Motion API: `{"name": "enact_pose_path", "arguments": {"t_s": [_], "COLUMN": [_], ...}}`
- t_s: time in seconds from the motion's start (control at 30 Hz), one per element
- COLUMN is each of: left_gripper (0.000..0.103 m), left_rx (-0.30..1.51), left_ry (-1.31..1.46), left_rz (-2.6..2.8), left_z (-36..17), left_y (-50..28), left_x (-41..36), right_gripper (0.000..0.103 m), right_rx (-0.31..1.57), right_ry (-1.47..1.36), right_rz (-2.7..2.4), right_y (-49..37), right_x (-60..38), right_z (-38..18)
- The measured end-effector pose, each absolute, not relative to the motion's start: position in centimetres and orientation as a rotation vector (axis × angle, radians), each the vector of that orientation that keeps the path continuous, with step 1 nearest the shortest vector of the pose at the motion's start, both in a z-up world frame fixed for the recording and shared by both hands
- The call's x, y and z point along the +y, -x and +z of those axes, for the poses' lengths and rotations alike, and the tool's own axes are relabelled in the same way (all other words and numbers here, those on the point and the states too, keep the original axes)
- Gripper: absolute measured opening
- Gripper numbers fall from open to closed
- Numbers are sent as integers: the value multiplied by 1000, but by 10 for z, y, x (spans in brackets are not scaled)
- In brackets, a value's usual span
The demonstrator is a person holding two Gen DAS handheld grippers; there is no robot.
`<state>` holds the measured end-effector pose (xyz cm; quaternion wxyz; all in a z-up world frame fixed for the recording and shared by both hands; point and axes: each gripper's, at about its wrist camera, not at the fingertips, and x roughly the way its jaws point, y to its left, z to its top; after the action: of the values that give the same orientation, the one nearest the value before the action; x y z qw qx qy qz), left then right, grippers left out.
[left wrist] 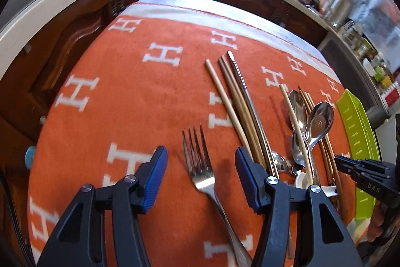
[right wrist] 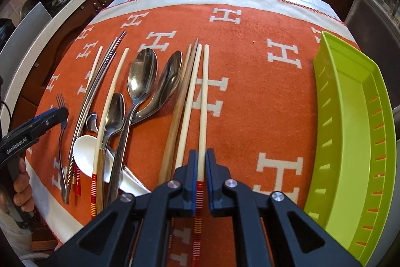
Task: Organize utensils
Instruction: 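Grasp a red-banded chopstick with the right tool while the left tool grasps the silver fork, then carry the chopstick into the green tray with the right tool while the left tool drops the fork there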
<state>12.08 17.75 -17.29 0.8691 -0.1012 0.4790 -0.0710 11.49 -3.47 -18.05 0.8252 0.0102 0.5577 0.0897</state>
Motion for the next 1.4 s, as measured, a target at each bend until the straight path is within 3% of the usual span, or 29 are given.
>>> {"name": "enact_pose_path", "arguments": {"t_s": [0.37, 0.4, 0.47, 0.57, 0.97, 1.4], "left_gripper": [53, 50, 27, 14, 1, 1], "left_rx": [900, 897, 907, 915, 943, 814], "left_ry": [207, 210, 224, 238, 333, 247], "left_rz": [-286, -291, -306, -315, -315, -396], "left_z": [-179, -179, -181, -183, -175, -103], "left_y": [-123, -123, -124, -122, -111, -67], "left_x": [186, 186, 187, 187, 189, 174], "right_gripper": [6, 6, 6, 6, 5, 5], "right_rx": [1175, 1173, 1171, 1170, 1150, 1068], "right_ry": [-48, -49, -52, -58, -184, -275], "right_rz": [190, 189, 185, 177, 137, 142], "right_y": [-113, -113, -113, -113, -106, -78], "right_x": [-37, -37, -37, -37, -50, -73], "right_z": [-181, -181, -181, -181, -176, -147]}}
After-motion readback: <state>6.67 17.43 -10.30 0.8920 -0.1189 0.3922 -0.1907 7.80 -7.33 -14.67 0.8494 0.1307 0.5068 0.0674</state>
